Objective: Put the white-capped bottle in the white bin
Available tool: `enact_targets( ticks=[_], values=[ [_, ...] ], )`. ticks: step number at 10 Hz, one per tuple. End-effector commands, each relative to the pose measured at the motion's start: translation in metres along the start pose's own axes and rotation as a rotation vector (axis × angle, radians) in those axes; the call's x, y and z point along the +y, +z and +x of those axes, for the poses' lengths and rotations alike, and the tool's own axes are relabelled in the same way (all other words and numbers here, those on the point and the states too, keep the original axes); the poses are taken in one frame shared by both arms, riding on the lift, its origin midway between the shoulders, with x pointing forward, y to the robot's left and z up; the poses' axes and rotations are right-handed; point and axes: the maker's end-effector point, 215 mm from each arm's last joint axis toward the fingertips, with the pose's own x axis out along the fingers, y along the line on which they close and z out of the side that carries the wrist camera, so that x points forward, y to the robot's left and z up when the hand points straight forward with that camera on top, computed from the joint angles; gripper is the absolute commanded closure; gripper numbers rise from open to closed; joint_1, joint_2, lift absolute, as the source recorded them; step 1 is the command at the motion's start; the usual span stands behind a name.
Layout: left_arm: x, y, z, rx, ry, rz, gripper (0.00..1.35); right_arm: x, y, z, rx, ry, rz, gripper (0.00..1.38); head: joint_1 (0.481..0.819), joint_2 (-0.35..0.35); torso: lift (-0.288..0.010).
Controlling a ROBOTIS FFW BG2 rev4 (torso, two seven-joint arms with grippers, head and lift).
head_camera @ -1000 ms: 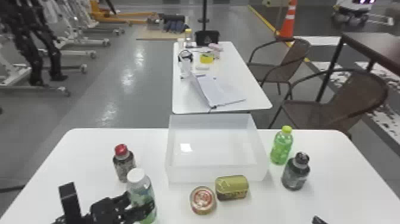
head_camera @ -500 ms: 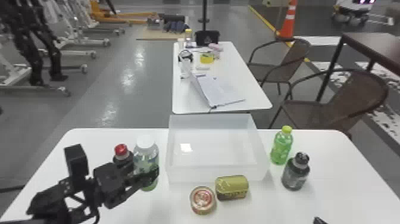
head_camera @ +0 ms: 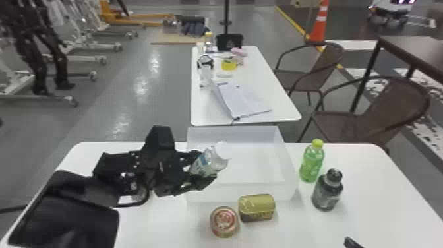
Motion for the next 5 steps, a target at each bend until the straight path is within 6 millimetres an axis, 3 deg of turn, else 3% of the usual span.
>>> enact_targets(
  ticks=[1, 2, 5],
  values=[
    [0.004, -0.009, 0.018, 0.061, -0.026, 0.077, 1.03, 0.002, -0.003, 0.001, 0.000, -0.001, 0.023, 0.09, 0.549, 0.000, -0.100],
    [0.013, -0.019, 0.026, 0.097, -0.027, 0.101, 1.03, 0.004, -0.001, 0.005, -0.004, 0.004, 0.020, 0.09, 0.549, 0.000, -0.100],
    [0.049, -0.026, 0.035, 0.153, 0.028, 0.207, 1.03, 0.008, 0.002, 0.010, -0.011, 0.014, 0.021, 0.09, 0.549, 0.000, -0.100]
  ],
)
